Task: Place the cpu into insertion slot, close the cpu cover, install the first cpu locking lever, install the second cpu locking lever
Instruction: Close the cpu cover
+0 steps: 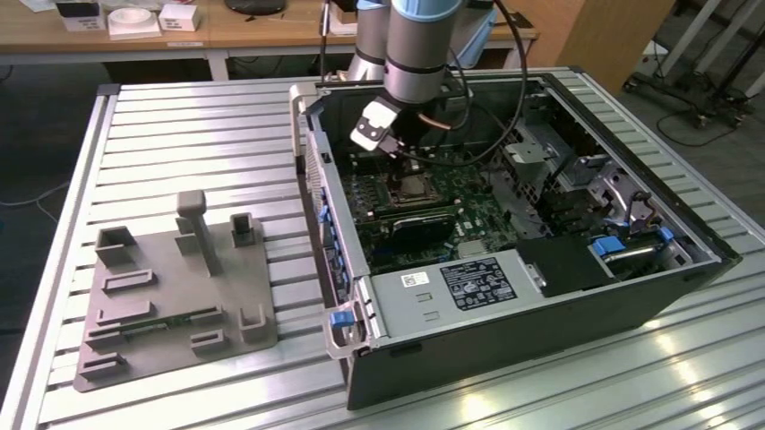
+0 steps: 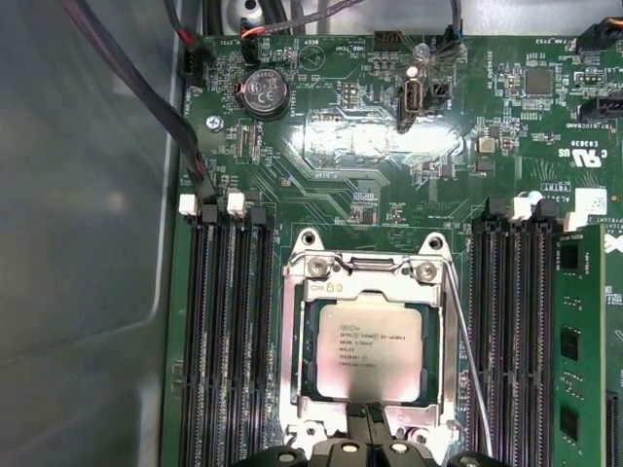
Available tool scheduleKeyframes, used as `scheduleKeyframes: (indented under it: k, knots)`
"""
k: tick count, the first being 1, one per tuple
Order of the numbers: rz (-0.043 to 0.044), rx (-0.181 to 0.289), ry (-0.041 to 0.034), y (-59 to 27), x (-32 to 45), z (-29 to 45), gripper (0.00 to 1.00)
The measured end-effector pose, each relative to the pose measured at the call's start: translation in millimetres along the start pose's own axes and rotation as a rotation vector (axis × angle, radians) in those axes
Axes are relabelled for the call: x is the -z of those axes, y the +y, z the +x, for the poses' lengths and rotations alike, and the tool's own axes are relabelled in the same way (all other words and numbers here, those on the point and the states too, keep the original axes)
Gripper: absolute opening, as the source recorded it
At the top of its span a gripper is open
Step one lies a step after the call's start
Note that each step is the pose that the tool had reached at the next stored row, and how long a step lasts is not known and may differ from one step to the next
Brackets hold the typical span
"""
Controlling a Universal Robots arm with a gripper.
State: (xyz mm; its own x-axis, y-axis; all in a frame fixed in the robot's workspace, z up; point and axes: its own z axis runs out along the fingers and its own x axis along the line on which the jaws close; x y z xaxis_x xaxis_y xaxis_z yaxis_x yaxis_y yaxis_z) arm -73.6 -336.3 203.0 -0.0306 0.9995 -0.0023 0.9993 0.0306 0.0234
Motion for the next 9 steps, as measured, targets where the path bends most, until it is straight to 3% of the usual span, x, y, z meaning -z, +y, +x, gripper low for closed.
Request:
scheduleKeyframes:
  k: [6,9]
  knots:
    - [-0.0014,0.000,-0.0001,-1.5,-0.1,0.1,0.11]
    - [-0.0070,0.000,-0.0001,-1.5,1.9,0.1,0.11]
